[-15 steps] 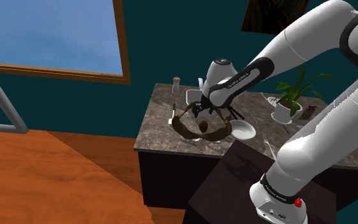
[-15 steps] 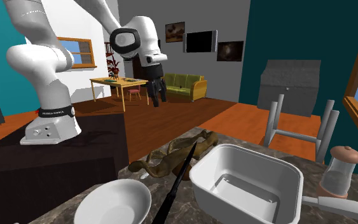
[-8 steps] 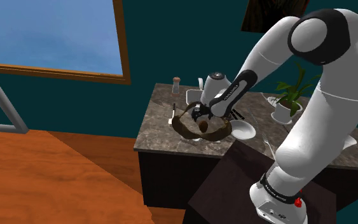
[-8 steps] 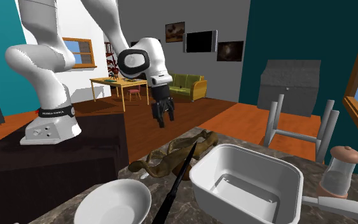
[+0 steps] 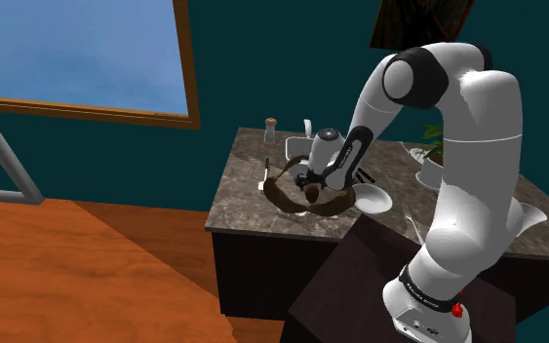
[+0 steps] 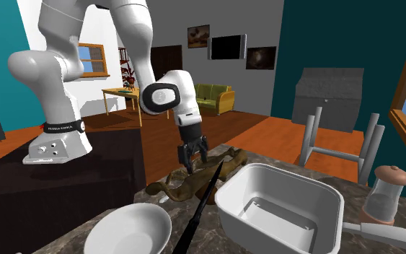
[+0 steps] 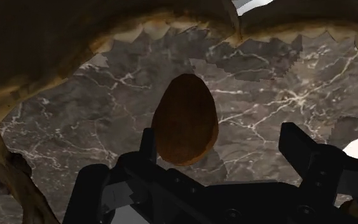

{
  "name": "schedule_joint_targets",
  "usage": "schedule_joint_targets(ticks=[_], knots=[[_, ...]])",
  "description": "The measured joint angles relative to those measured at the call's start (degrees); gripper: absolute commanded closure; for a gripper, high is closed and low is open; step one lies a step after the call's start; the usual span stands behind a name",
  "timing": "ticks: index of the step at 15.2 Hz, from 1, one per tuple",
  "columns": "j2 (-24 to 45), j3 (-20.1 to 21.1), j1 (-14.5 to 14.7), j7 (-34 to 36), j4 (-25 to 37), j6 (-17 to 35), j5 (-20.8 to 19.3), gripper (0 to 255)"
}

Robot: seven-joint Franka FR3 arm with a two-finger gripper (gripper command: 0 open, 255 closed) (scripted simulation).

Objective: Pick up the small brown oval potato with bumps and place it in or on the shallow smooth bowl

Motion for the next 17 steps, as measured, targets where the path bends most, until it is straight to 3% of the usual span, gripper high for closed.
schedule_joint_targets(ticks=[4,10,17], knots=[[7.2,-3.3,1.2,3.1,4.2,3.4,0.2,0],[13.2,-4.3,1.5,4.0,7.7,6.3,0.5,0],[14.5,-4.3,1.4,4.0,8.6,6.8,0.7,0]])
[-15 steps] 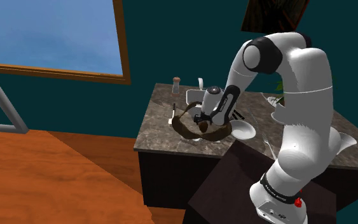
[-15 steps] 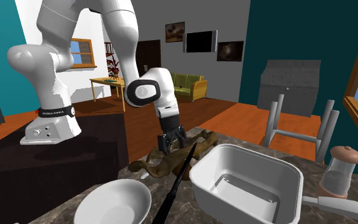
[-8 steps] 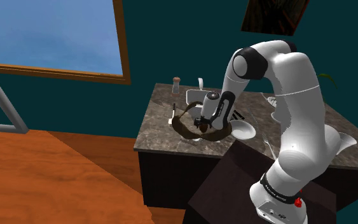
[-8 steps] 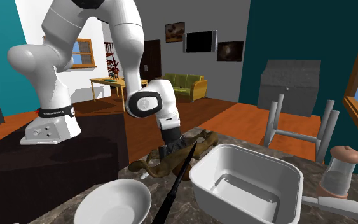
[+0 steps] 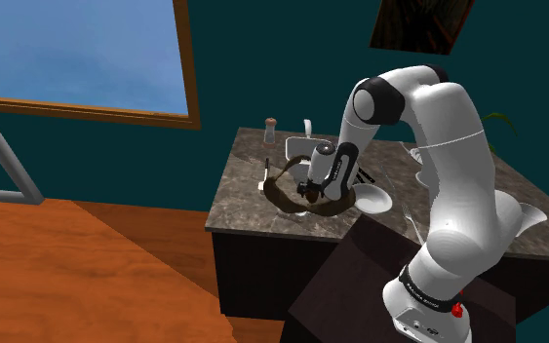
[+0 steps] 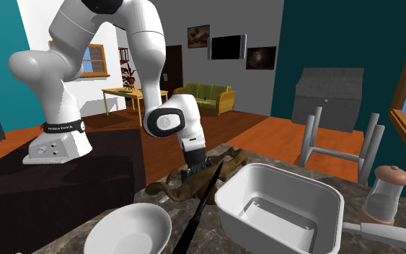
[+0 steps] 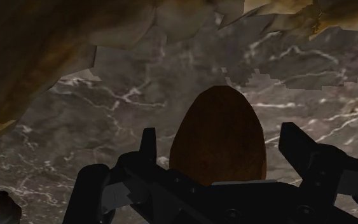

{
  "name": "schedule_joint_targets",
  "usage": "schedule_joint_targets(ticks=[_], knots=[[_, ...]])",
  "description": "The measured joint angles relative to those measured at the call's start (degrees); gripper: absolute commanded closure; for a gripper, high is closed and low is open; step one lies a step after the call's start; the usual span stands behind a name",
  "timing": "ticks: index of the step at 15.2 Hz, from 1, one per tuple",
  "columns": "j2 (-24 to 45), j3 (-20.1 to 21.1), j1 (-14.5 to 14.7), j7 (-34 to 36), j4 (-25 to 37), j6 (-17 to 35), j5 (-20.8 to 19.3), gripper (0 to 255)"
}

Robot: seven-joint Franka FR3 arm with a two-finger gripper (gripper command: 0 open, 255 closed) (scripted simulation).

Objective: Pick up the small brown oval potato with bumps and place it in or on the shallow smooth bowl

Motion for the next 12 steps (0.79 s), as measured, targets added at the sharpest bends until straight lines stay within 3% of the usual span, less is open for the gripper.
schedule_joint_targets(ticks=[1,12], knots=[[0.0,0.0,0.0,0.0,0.0,0.0,0.0,255],[-0.4,0.1,-0.1,-0.1,-0.2,-0.2,0.0,255]])
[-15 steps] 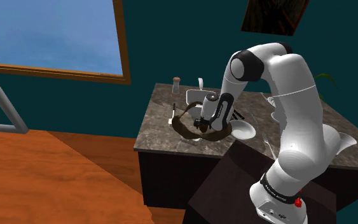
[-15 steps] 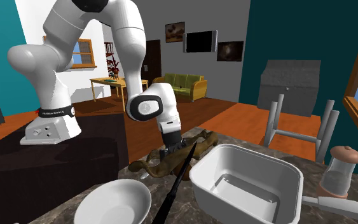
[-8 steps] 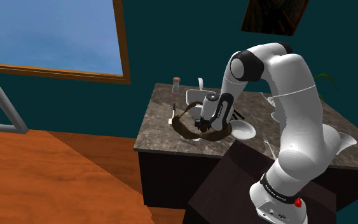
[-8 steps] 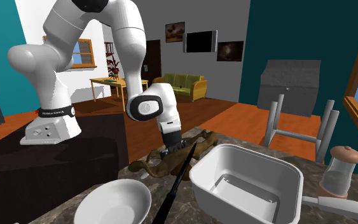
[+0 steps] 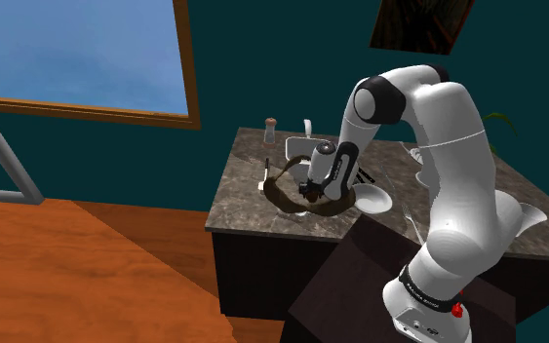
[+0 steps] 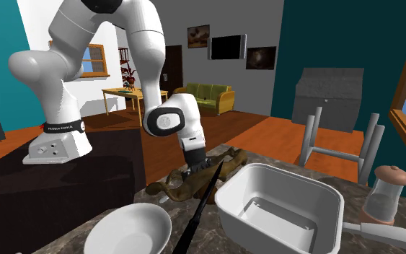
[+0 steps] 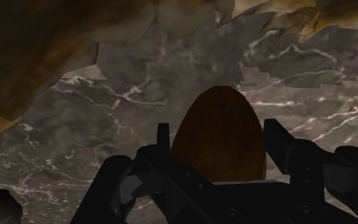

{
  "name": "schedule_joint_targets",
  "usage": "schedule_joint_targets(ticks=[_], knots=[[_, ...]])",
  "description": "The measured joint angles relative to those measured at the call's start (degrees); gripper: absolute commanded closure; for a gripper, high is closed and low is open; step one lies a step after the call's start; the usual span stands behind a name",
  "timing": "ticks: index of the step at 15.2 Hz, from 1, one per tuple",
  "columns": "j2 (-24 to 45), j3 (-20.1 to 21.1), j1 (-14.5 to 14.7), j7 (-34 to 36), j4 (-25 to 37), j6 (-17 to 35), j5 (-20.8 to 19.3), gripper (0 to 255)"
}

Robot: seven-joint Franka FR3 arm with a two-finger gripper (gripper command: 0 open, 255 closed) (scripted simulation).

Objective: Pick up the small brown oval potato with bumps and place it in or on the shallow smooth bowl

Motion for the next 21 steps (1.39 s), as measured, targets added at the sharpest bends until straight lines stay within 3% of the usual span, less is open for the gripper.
schedule_joint_targets(ticks=[10,21], knots=[[-9.0,3.2,-3.1,-2.8,-3.7,-5.4,0.0,255],[-18.8,8.6,-7.7,-7.9,-6.8,-12.6,3.1,255]])
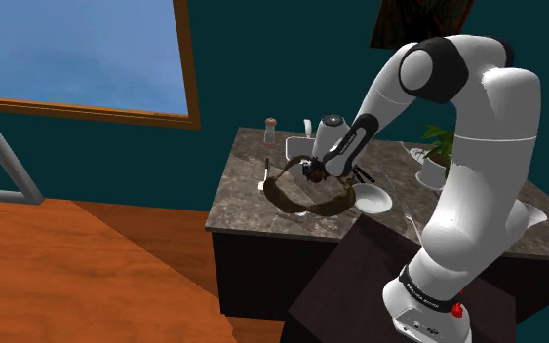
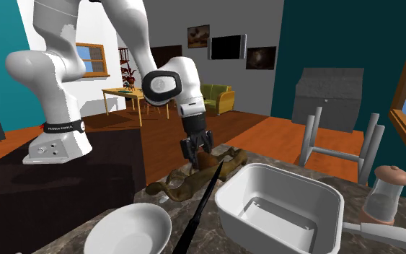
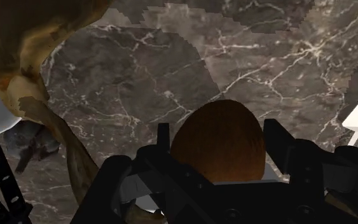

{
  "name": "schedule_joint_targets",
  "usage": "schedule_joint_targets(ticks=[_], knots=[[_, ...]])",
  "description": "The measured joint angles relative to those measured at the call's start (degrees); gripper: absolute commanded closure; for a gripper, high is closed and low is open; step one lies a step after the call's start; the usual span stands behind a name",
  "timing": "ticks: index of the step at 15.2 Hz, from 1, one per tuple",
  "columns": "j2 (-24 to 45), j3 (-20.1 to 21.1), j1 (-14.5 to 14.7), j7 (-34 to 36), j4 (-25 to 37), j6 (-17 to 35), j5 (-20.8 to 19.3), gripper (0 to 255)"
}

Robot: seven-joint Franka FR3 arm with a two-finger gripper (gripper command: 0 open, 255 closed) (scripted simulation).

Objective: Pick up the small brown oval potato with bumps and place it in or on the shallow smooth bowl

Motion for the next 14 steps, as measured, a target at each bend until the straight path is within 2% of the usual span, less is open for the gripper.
schedule_joint_targets(ticks=[4,6,12,14], knots=[[-3.2,1.7,-1.5,-2.2,-0.8,-2.4,1.8,255],[-4.6,1.4,-2.8,-3.8,-2.7,-1.7,1.7,255],[-7.8,-0.5,-9.7,-11.1,-9.0,3.1,0.8,255],[-8.8,-0.5,-12.8,-14.6,-10.9,4.7,1.2,255]])
